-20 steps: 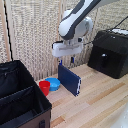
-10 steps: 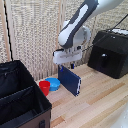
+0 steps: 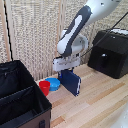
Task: Discover the targeted book and set your gripper to the appropriate amplitude. Smoothly guide your gripper in the direction of the book and snatch it firmly. Search for the back section of the caddy. Move the held book towards the back section and lightly deposit it inside.
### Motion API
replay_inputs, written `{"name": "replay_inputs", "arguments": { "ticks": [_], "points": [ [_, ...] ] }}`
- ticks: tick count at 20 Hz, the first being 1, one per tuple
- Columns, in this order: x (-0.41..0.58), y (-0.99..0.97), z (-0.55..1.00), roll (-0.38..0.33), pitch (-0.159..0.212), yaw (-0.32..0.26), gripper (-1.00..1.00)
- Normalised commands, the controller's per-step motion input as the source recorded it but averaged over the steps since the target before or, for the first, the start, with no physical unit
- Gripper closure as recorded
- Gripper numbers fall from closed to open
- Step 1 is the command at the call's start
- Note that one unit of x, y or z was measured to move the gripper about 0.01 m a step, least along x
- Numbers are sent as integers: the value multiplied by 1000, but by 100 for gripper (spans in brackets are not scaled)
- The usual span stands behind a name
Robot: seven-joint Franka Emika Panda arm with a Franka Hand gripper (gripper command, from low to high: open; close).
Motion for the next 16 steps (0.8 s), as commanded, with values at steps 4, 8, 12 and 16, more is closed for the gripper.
{"name": "replay_inputs", "arguments": {
  "ticks": [4, 8, 12, 16],
  "points": [
    [0, 0, -9, 0, 2, 46, 100],
    [-3, 0, 0, 0, 0, 3, 100],
    [74, 139, 21, -55, 2, 5, 100],
    [0, 160, 833, -127, -9, -102, 100]
  ]
}}
